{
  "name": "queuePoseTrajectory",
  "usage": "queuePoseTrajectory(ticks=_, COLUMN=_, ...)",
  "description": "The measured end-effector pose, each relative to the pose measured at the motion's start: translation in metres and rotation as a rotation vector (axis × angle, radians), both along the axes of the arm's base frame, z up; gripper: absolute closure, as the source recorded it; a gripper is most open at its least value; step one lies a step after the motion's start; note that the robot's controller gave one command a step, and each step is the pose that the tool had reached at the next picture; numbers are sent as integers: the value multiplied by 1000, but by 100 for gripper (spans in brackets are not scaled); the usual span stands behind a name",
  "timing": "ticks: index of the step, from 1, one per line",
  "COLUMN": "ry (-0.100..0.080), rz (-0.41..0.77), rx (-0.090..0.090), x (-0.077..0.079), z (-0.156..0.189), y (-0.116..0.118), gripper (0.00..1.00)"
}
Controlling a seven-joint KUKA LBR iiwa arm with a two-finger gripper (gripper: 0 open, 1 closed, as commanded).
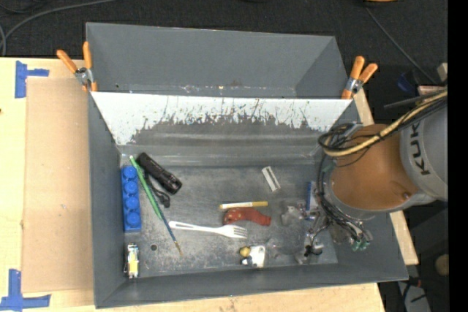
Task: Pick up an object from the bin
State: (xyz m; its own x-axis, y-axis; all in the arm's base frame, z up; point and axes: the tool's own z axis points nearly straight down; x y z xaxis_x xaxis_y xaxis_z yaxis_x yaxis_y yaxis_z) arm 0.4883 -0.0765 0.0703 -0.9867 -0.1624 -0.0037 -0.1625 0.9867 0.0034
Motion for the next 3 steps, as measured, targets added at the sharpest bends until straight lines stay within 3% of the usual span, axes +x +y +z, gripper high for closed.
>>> queuePoseTrajectory(ticks=1, ry=8, rz=1, rx=1, x=-2, z=13, y=1, gripper=100)
queuePoseTrajectory(ticks=3, ry=5, rz=2, rx=1, x=-2, z=75, y=1, gripper=100)
